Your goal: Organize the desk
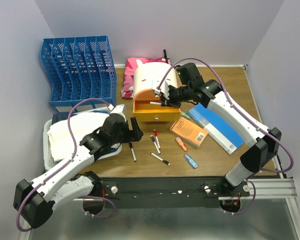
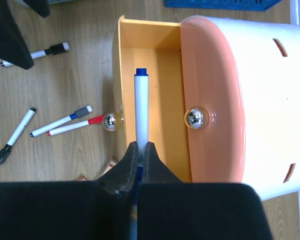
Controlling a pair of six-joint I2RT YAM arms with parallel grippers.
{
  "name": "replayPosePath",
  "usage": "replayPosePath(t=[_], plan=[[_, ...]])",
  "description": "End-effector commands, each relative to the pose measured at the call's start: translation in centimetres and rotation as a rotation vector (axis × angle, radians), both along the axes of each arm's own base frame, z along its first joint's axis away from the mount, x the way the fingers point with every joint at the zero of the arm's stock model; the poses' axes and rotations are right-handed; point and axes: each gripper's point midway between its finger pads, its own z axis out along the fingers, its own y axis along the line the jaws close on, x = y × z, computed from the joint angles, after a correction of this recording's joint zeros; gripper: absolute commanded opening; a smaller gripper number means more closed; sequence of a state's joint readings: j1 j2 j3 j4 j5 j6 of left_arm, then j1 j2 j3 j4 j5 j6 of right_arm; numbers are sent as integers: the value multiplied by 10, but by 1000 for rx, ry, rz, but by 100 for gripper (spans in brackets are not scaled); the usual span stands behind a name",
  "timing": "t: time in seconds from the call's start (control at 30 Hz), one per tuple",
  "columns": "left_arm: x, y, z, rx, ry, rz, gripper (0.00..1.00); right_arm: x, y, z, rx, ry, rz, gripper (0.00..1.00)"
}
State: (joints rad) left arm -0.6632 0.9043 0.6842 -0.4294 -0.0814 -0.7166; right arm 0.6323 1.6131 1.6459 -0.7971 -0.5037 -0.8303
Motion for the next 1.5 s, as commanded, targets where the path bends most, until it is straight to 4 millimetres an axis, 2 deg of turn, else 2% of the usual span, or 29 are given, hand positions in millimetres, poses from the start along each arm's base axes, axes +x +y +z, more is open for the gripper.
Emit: replayPosePath(t=[0.0, 0.07, 0.2, 0.27, 0.4, 0.47, 0.63, 0.83, 0.9, 0.97, 1.2, 1.47], plan=[[-2, -8, 4, 6, 17, -48, 91, 19, -5, -16, -14, -4, -61, 9], [-3, -11, 3, 12, 25, -57, 89, 23, -7, -22, -19, 9, -78, 12], [-5, -14, -2, 25, 44, -53, 88, 24, -7, -27, -10, 32, -96, 34], [-7, -16, -7, 38, 66, -49, 87, 22, -7, -23, 3, 40, -97, 40], [-13, -20, -15, 91, 86, -30, 84, 15, -6, -6, 48, 84, -96, 41], [-17, -20, -21, 118, 110, -12, 82, 10, -5, 9, 97, 122, -89, 41], [-24, -18, -34, 191, 135, 52, 71, -11, -9, 25, 171, 235, -75, 41], [-30, -17, -59, 303, 171, 107, 60, -22, -27, 9, 172, 303, -114, 41], [-31, -9, -74, 360, 200, 152, 53, -22, -35, 10, 185, 308, -133, 41], [-33, -2, -86, 416, 224, 180, 53, -23, -41, 8, 190, 321, -151, 41], [-32, 19, -103, 520, 238, 290, 51, -26, -48, 2, 200, 346, -169, 41], [-36, 12, -125, 546, 281, 253, 47, -26, -53, -1, 209, 362, -185, 41]])
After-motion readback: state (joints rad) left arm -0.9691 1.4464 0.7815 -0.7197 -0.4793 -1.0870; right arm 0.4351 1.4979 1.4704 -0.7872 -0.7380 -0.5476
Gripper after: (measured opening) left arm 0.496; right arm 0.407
